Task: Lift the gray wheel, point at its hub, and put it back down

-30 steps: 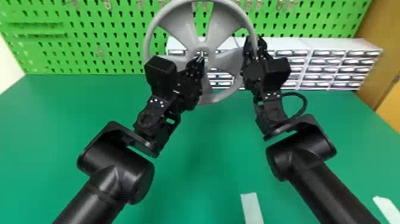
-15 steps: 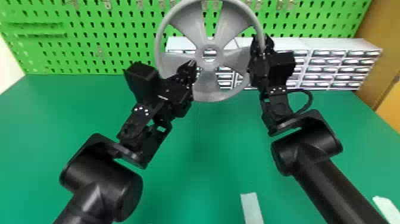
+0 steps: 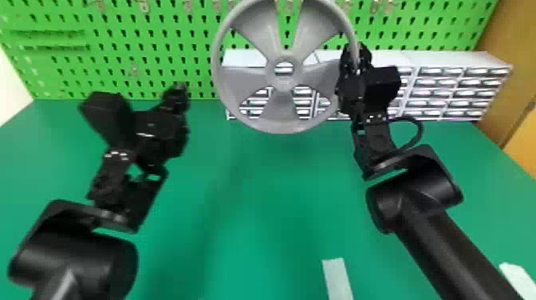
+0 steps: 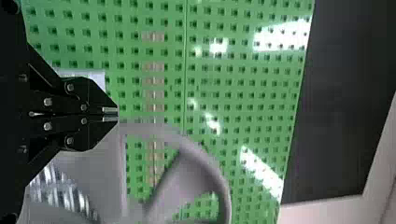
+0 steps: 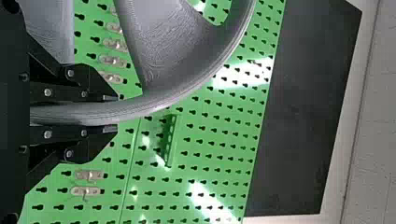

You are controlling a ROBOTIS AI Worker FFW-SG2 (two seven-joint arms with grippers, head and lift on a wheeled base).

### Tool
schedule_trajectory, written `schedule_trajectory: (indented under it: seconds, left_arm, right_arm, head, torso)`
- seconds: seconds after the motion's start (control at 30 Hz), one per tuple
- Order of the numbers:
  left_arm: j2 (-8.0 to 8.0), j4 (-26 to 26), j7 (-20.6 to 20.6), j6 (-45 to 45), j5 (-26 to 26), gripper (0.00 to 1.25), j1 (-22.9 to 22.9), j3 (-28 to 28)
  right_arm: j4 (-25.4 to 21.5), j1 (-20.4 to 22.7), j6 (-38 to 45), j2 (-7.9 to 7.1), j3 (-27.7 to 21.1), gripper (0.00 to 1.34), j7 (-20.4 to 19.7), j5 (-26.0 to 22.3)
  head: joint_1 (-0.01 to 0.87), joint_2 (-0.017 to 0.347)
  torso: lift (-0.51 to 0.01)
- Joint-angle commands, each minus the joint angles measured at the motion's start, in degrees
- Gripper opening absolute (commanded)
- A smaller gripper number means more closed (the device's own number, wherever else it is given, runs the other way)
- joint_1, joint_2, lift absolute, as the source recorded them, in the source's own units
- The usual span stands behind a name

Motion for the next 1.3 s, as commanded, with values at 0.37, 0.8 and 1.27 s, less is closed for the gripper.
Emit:
schedule_trajectory:
  seconds: [0.37, 0.8, 1.27]
  left_arm:
    - [-0.94, 0.83, -0.19, 0.09, -0.78, 0.03, 2.08, 11.82]
    - [-0.94, 1.09, -1.42, 0.44, -2.8, 0.03, 2.26, 13.14]
    - [-1.12, 1.09, -1.33, 0.79, -3.15, 0.03, 2.34, 12.35]
  right_arm:
    - [-0.81, 0.06, -0.09, -0.11, 1.2, 0.01, 0.0, -0.52]
    - [-4.5, 1.02, 4.83, -1.43, 3.3, 0.01, 0.09, -4.57]
    - [-18.3, 2.34, 39.29, -0.55, 1.46, 0.01, 5.27, -7.91]
  head:
    - [0.692, 0.048]
    - [0.692, 0.048]
    - [0.692, 0.048]
  torso:
    - [-0.088]
    - [-0.088]
    - [-0.088]
